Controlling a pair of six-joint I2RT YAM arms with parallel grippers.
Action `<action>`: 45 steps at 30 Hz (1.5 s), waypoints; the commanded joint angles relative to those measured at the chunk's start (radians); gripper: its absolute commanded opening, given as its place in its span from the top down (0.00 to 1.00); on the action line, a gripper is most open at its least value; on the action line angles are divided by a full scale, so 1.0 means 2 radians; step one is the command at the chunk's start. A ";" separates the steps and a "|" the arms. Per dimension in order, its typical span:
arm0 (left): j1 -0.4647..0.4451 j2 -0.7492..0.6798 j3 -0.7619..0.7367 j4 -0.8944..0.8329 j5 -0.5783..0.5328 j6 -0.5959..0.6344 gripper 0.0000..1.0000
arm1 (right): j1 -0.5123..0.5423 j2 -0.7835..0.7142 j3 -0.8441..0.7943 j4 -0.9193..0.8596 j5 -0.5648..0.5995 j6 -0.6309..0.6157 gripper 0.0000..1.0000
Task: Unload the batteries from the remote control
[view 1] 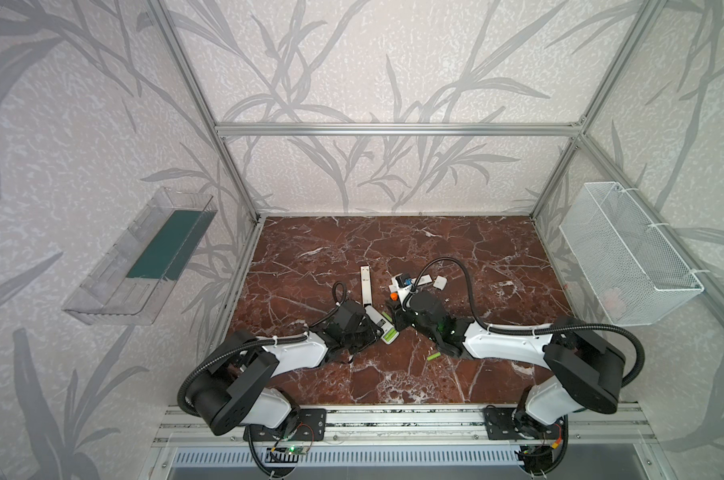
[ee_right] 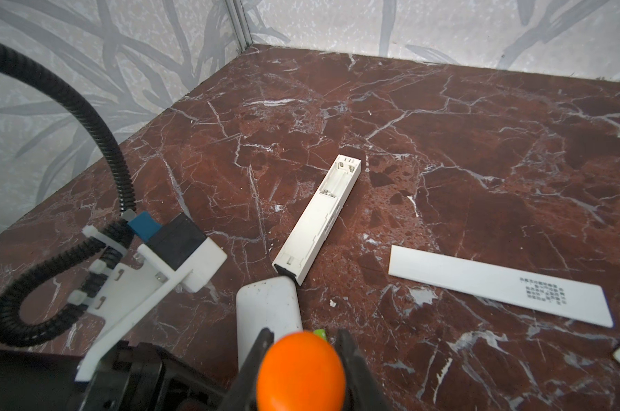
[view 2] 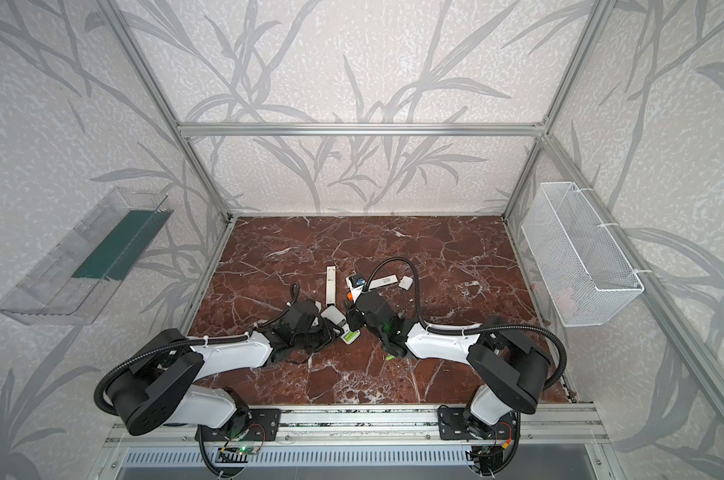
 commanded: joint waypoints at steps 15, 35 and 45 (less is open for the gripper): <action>0.005 0.051 0.011 0.009 0.017 -0.019 0.75 | 0.017 0.022 -0.003 0.029 0.022 -0.006 1.00; 0.004 0.078 -0.034 0.084 0.021 -0.074 0.90 | 0.035 0.023 -0.054 0.132 0.134 0.137 1.00; 0.004 0.088 -0.049 0.114 0.024 -0.085 0.91 | 0.019 0.014 -0.072 0.187 0.128 0.231 1.00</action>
